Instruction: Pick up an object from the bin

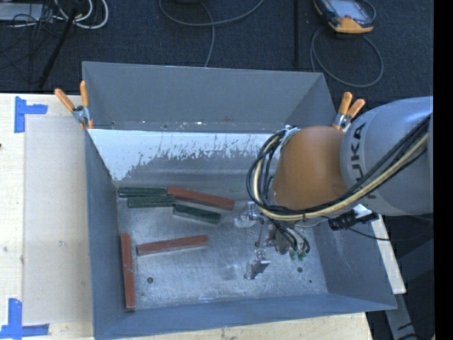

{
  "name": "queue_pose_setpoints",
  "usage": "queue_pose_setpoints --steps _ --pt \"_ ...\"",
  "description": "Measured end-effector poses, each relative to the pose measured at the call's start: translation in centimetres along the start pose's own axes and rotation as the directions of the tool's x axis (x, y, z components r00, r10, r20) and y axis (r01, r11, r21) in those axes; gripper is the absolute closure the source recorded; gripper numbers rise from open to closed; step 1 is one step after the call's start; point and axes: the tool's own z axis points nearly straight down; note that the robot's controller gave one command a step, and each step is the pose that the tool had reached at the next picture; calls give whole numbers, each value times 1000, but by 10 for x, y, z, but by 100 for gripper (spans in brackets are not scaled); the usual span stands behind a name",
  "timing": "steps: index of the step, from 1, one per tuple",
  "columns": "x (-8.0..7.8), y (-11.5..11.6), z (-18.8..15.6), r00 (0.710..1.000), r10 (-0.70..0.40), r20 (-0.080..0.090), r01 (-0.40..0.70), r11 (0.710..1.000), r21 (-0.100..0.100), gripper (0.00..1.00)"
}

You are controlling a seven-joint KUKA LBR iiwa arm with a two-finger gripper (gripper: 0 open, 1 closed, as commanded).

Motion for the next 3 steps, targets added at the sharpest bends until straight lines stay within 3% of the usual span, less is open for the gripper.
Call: queue_pose_setpoints --steps 1,2,3 --pt "-12 17 53 1000 12 -4 -12 1000 -2 0" --pt "-48 26 62 999 -29 -18 29 1000 1 0" --pt "-63 105 58 991 -130 7 130 991 -4 100"
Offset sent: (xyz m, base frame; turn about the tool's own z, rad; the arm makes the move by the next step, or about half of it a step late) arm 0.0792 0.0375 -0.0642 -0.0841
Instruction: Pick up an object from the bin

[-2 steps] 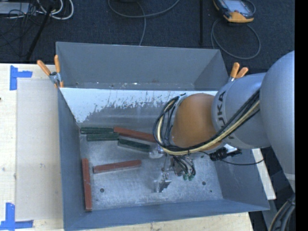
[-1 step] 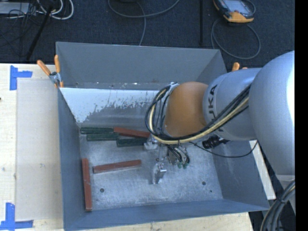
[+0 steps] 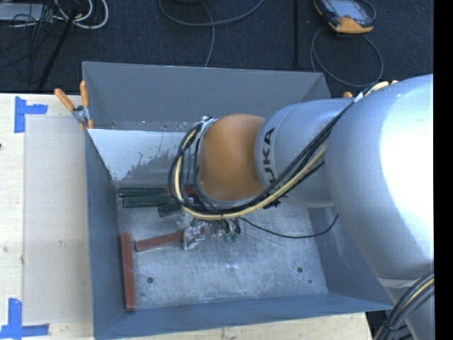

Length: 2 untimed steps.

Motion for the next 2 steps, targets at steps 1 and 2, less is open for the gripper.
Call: queue_pose_setpoints --steps 1,2 --pt "0 0 0 1000 0 0 0 1000 0 100" --pt "-30 10 -144 996 -90 -9 90 996 1 100"
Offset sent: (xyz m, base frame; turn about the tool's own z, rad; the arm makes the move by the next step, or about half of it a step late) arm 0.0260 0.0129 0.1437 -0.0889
